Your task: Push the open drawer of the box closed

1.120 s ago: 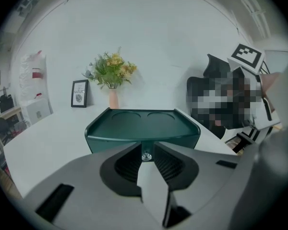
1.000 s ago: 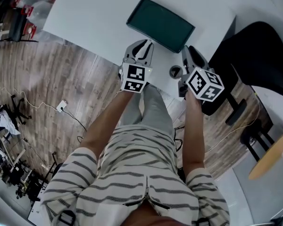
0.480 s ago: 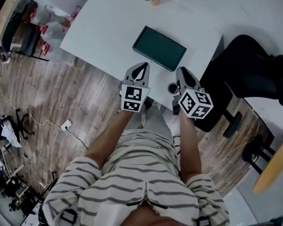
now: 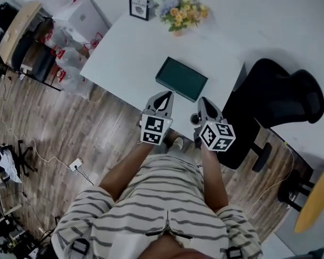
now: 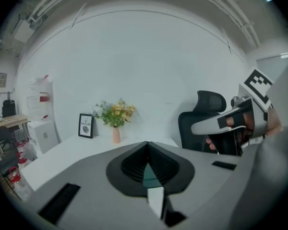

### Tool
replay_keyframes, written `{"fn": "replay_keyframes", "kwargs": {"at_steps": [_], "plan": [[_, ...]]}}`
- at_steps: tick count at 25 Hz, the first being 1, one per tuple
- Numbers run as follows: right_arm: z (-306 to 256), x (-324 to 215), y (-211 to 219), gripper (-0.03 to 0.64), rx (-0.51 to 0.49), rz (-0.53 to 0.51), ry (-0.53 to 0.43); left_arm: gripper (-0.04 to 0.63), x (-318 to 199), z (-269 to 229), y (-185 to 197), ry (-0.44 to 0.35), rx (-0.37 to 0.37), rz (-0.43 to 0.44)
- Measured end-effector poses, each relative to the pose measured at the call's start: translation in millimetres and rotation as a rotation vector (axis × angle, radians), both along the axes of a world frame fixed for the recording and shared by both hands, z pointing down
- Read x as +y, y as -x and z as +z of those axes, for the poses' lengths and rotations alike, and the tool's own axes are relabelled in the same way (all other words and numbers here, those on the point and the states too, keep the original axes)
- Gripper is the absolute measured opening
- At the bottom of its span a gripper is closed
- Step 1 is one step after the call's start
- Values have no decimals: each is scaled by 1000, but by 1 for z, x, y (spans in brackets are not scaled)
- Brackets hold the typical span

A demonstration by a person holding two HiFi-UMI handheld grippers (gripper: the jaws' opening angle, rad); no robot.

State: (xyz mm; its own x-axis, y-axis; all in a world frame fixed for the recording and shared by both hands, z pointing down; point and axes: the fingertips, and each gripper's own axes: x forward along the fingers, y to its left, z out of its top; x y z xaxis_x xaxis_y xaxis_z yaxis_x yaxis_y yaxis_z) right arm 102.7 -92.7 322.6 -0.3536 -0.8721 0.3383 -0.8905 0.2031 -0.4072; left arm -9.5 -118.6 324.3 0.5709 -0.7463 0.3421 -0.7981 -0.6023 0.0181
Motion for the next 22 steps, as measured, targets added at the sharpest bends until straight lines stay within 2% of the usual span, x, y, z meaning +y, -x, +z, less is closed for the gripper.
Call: {"fn": "replay_keyframes", "kwargs": {"at_steps": [10,14,18,22], "plan": [[-50,12,8,-5,111,-12,-178,0,12,-43,-1,-79,43,32],[-58,15,9,-5,139,-12,-210,2,11,-54,-1,-103,59,34],[-60,14,7,-5,132,-7,-221,2,14,-63,-2,-155,36,46],[-60,11,5,-5,127,2,-230,2,12,-64,-4,-159,39,53]]}}
